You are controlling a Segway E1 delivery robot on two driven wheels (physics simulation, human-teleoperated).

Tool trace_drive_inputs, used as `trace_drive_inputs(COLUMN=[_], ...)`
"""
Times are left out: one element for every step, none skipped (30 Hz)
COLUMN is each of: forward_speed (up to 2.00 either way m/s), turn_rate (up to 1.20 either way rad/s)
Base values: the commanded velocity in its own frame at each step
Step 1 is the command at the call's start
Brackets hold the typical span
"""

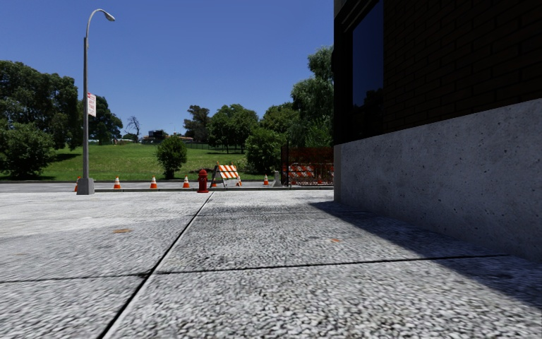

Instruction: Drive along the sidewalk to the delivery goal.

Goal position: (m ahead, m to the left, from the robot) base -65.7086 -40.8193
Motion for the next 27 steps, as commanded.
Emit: trace_drive_inputs(forward_speed=[0.0, 0.0, 0.0, 0.0, 0.0, 0.0, 0.0, 0.0, 0.0, 0.0, 0.0, 0.0, 0.0, 0.0, 0.0, 0.0, 0.0, 0.0, 0.0, 0.0, 0.0, 0.0, 0.0, 0.0, 0.0, 0.0, 0.0], turn_rate=[0.17, 0.2, 0.25, 0.25, 0.39, 0.51, 0.51, 0.54, 0.55, 0.55, 0.55, 0.55, 0.55, 0.55, 0.55, 0.55, 0.55, 0.55, 0.55, 0.55, 0.55, 0.55, 0.54, 0.54, 0.54, 0.54, 0.54])
